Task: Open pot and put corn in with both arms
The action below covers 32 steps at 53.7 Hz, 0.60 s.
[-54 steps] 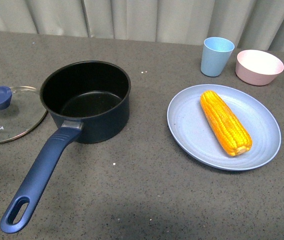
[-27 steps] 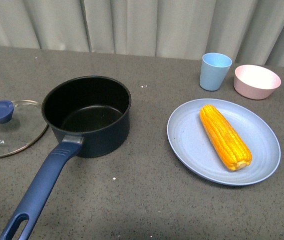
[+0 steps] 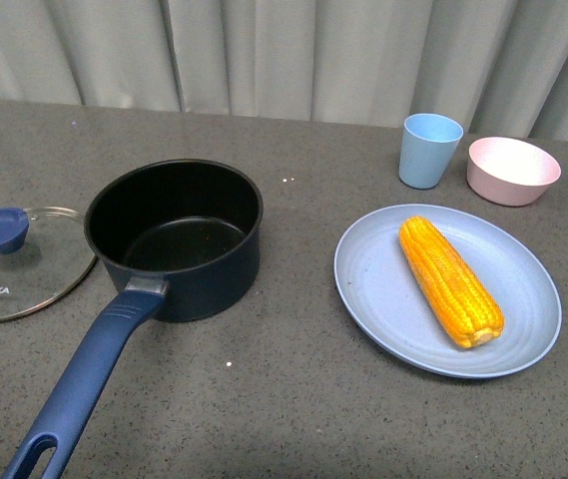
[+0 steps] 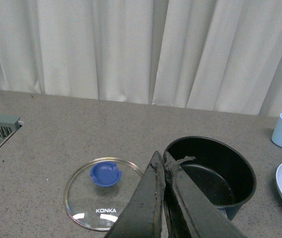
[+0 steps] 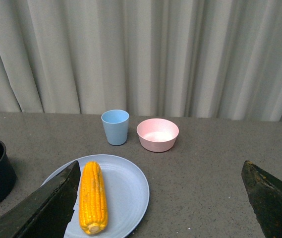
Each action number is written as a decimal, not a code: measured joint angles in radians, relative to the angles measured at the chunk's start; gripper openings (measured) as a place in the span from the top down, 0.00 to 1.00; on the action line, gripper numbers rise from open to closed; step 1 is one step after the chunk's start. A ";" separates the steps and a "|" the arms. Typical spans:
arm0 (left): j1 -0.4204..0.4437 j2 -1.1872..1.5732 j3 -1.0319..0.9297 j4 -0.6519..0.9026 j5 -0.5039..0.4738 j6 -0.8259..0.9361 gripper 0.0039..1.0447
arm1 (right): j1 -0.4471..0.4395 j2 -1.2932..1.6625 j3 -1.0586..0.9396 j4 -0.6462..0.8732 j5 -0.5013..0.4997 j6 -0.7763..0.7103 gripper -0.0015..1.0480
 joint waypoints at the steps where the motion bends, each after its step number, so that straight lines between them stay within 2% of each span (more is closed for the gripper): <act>1: 0.000 -0.005 0.000 -0.005 0.000 0.000 0.96 | 0.000 0.000 0.000 0.000 0.000 0.000 0.09; 32: 0.000 -0.251 0.000 -0.248 0.000 0.000 0.96 | 0.000 0.000 0.000 0.000 0.000 0.000 0.09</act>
